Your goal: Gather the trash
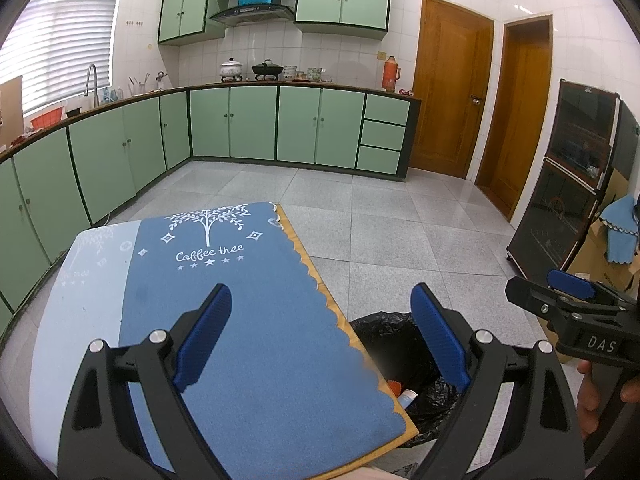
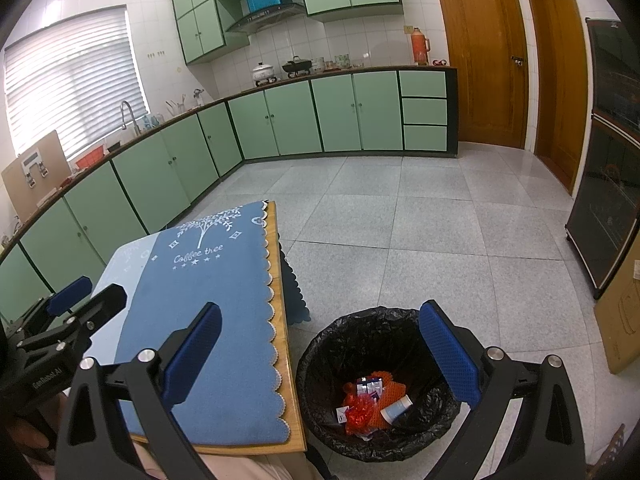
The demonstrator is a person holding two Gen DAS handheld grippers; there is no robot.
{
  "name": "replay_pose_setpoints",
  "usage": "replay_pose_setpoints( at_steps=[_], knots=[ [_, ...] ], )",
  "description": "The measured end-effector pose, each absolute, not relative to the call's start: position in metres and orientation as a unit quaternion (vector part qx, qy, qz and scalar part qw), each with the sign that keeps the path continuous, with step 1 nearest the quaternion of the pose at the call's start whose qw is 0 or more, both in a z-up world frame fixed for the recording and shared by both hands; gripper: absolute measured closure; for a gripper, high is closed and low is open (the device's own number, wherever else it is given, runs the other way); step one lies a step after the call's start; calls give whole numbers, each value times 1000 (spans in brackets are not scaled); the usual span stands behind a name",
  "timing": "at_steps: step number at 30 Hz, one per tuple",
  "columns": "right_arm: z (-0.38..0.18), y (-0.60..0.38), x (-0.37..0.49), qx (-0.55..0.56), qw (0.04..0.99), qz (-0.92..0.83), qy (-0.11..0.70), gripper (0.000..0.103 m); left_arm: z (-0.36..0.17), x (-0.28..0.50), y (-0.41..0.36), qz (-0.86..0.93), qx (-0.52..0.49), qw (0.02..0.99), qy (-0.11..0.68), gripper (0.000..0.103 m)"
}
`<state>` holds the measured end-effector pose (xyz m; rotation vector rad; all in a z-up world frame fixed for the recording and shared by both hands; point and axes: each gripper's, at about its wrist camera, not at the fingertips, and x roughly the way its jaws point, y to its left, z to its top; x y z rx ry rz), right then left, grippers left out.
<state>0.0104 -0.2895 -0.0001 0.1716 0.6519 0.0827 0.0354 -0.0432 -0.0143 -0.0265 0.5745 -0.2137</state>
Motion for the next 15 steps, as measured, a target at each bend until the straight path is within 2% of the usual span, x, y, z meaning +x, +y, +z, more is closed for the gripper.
replay_pose_setpoints(
  at_steps=[15],
  knots=[
    [-4,-291,13,85,942,40,321,6,-14,35,-48,-101,-15,953,284,15]
  ],
)
